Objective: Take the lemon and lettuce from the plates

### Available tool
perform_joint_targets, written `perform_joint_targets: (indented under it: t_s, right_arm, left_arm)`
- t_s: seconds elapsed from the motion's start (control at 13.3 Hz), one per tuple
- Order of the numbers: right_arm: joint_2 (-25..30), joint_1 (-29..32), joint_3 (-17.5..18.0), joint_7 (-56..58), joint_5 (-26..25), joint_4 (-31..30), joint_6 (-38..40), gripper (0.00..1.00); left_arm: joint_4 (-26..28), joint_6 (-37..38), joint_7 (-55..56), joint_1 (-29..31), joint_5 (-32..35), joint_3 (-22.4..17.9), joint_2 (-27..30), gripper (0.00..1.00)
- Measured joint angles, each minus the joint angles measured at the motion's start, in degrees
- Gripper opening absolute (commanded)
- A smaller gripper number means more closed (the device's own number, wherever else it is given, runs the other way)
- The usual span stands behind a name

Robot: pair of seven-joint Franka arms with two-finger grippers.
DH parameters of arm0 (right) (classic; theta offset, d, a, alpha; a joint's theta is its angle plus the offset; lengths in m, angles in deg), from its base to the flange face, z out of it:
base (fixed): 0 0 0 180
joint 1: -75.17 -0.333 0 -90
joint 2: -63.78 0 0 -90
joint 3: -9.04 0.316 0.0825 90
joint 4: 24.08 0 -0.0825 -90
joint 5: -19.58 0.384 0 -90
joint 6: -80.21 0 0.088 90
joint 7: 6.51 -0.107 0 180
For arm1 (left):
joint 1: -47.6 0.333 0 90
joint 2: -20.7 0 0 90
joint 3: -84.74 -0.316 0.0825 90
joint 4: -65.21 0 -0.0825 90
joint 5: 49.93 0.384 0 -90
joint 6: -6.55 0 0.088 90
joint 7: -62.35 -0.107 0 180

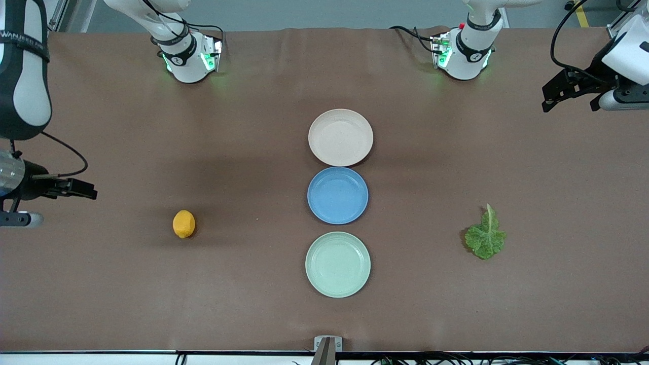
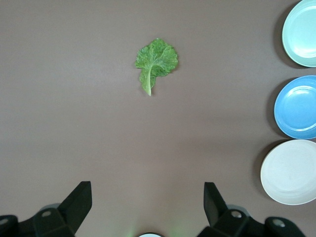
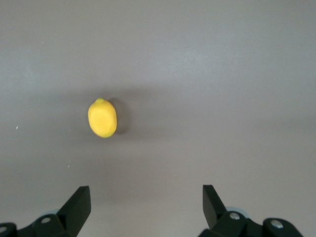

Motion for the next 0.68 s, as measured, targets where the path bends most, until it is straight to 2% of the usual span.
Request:
perform_joint_targets:
  t_s: [0.23, 0.68]
  right_arm:
    - [5.24, -0.93, -0.80, 0.00, -0.01, -4.43, 0.14, 1.00]
    - [11.81, -0.95, -1.20, 0.09, -0.04, -6.62, 3.21, 1.00]
  left_arm:
    - [0.06, -0.01, 0.00, 0.00, 0.00, 0.00, 0.04, 1.00]
    - [0.20, -0.01, -0.01, 0.00, 0.00, 0.00, 0.20, 1.00]
